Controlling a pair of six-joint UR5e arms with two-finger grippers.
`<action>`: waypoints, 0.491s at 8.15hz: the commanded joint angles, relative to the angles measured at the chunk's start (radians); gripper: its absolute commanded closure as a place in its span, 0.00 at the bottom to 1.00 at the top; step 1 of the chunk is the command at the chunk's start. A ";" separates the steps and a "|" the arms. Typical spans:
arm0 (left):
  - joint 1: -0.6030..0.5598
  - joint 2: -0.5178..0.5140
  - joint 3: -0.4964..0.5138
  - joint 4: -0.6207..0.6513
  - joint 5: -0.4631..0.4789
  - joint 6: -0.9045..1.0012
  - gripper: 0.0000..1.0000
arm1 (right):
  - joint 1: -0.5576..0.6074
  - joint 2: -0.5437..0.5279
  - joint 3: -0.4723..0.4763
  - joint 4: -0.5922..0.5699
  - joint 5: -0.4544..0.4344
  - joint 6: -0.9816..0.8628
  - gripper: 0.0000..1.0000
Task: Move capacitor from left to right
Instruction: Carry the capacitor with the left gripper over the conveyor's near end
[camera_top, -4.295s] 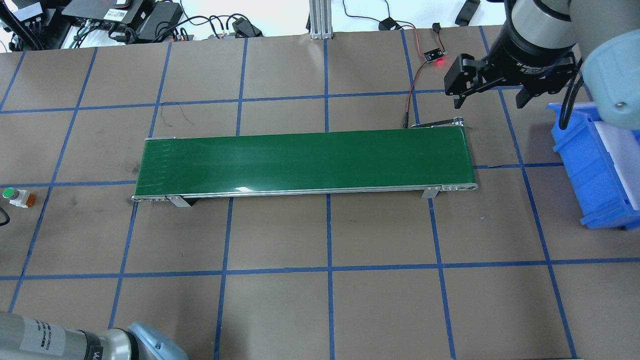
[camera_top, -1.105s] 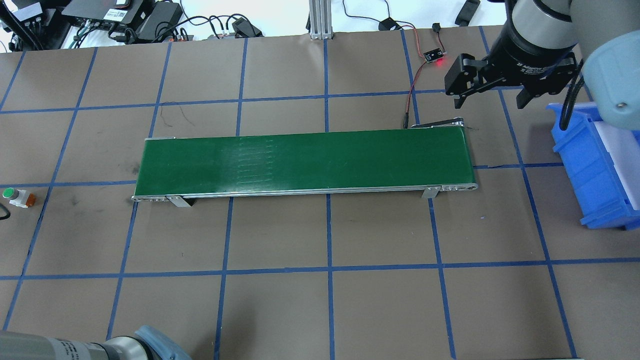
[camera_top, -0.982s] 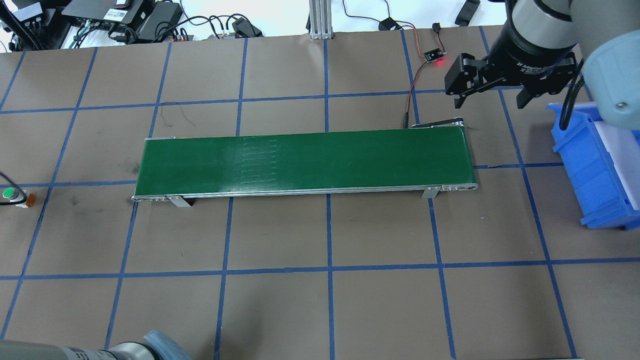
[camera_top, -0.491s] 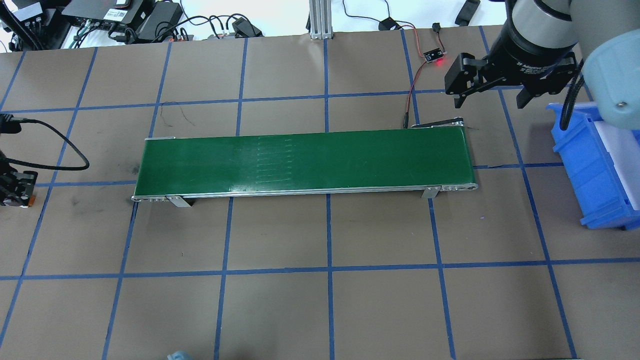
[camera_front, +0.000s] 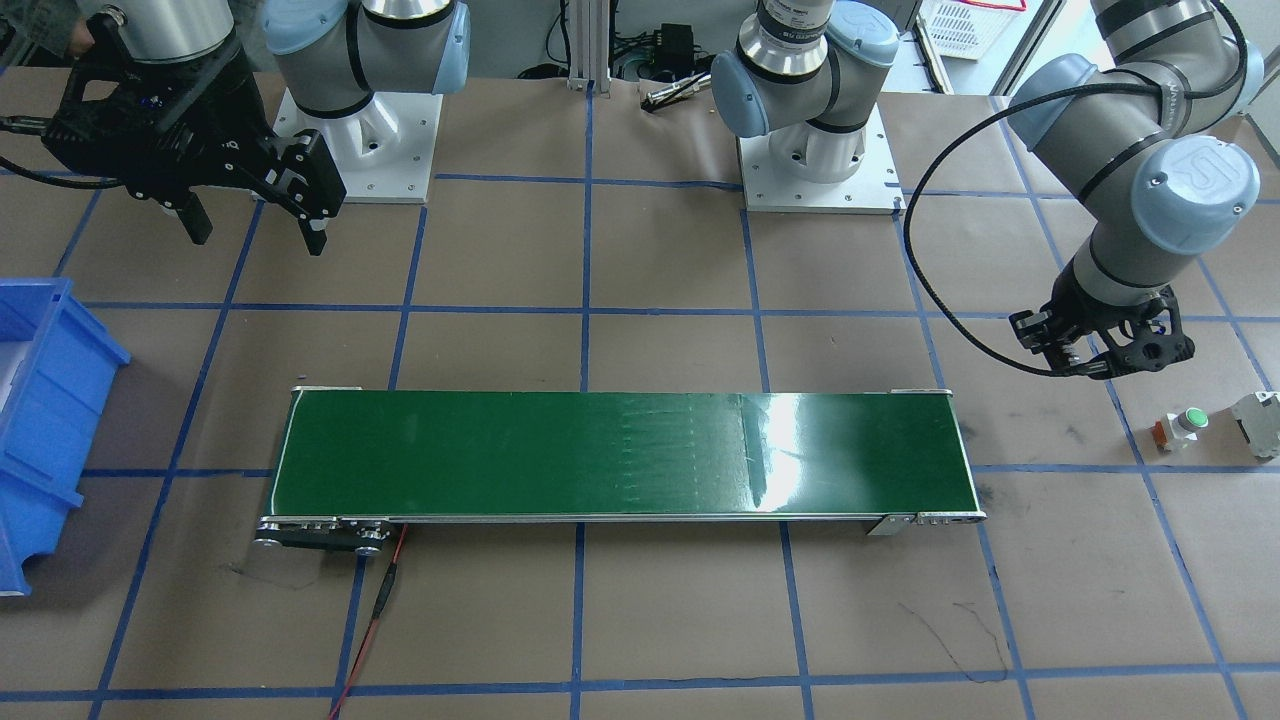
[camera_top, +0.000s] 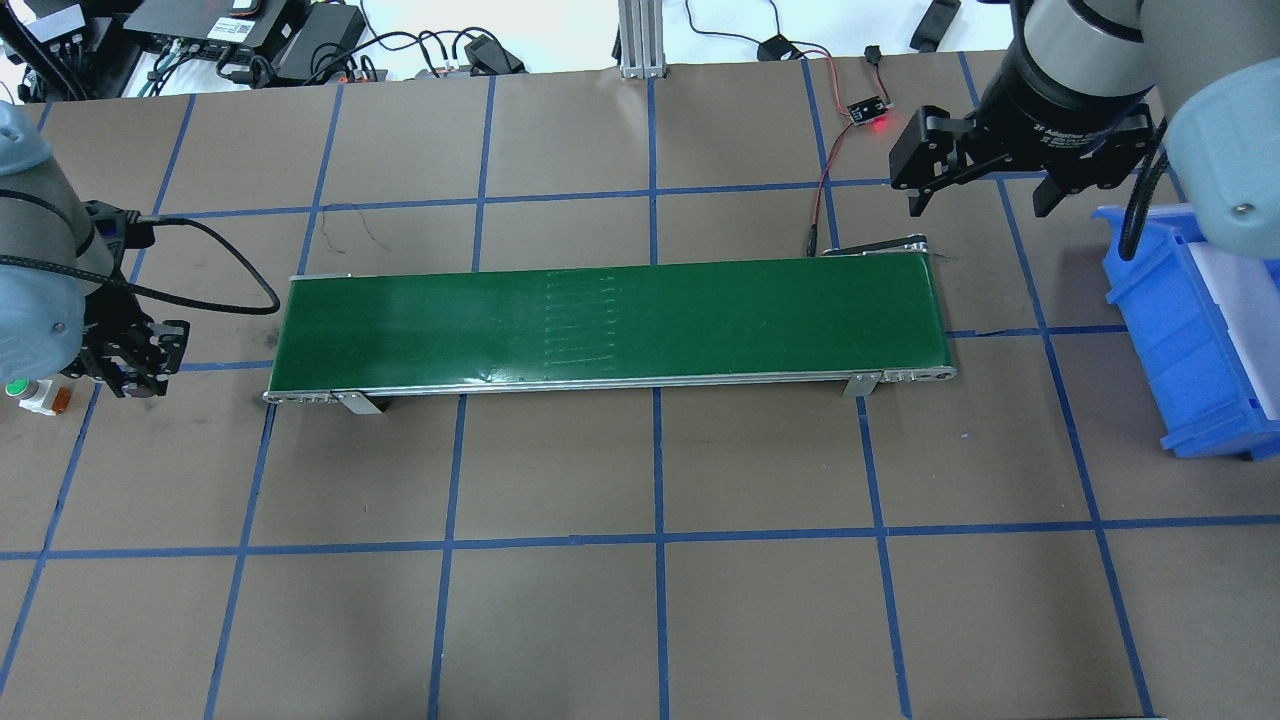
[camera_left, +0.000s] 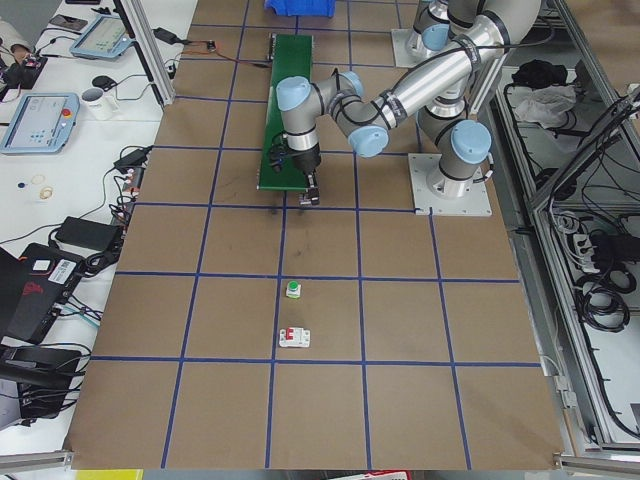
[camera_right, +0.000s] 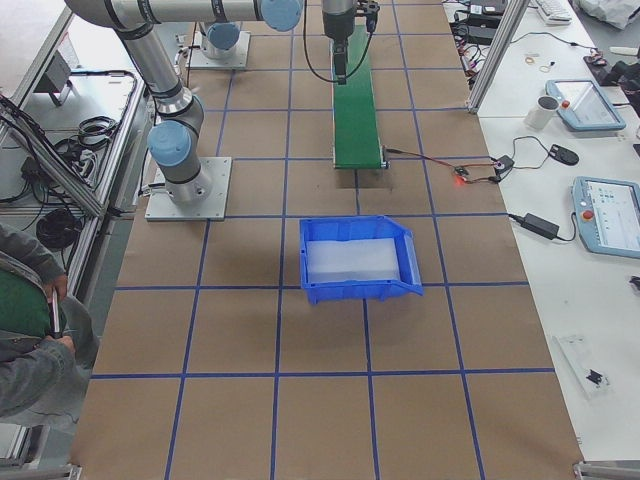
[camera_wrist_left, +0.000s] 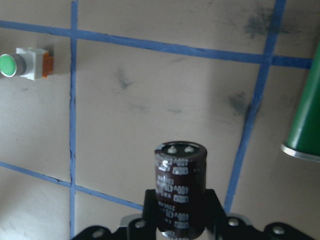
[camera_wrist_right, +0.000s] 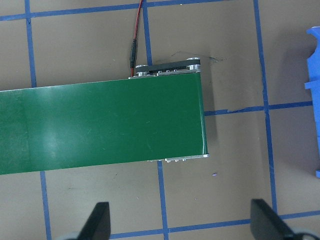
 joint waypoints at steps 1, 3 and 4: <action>-0.122 -0.015 0.006 -0.066 -0.018 0.007 0.94 | 0.000 0.000 0.000 0.000 0.000 -0.001 0.00; -0.172 -0.035 0.021 -0.066 -0.100 0.070 0.94 | 0.000 0.000 0.000 0.000 0.000 -0.001 0.00; -0.186 -0.057 0.049 -0.056 -0.107 0.104 0.94 | 0.000 0.000 0.000 0.000 0.000 -0.001 0.00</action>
